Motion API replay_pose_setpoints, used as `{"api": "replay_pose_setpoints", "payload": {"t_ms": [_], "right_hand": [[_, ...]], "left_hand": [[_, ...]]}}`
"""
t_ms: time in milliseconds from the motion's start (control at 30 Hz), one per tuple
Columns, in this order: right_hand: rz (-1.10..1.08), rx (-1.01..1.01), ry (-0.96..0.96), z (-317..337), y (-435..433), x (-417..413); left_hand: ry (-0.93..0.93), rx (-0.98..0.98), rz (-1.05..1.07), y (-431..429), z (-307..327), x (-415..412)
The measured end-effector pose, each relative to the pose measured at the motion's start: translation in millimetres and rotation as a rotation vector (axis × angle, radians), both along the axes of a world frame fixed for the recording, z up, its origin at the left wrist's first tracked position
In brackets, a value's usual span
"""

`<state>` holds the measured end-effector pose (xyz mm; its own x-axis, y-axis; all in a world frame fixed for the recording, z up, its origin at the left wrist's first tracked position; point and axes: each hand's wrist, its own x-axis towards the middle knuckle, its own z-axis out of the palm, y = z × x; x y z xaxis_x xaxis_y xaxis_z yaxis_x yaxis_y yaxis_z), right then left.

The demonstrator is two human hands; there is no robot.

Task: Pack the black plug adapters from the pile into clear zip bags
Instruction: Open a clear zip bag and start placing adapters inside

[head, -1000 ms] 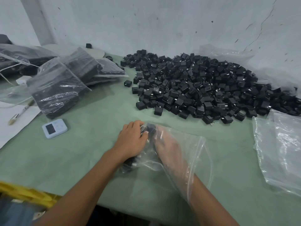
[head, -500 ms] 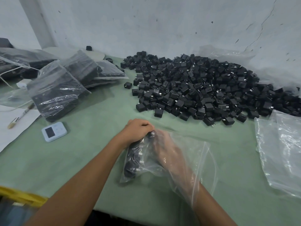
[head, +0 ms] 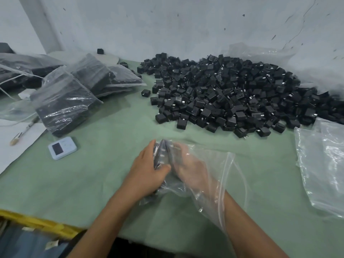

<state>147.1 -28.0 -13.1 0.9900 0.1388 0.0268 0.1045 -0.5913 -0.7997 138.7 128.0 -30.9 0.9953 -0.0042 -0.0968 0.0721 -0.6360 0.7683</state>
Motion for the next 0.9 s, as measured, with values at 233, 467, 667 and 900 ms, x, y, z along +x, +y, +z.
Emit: {"api": "replay_pose_setpoints", "payload": {"t_ms": [233,467,667,900], "right_hand": [[0.13,-0.271,0.001,1,0,4],[0.196,-0.106,0.08,-5,-14,12],[0.223,-0.045,0.144,3,-14,20],[0.055,0.327,0.227,-11,1,19]], "left_hand": [[-0.027,-0.109,0.023,-3,16,64],[0.123,-0.159,-0.114,7,26,82],[0.194,-0.2,-0.194,-3,32,89],[0.079,-0.238,-0.216,-8,23,85]]}}
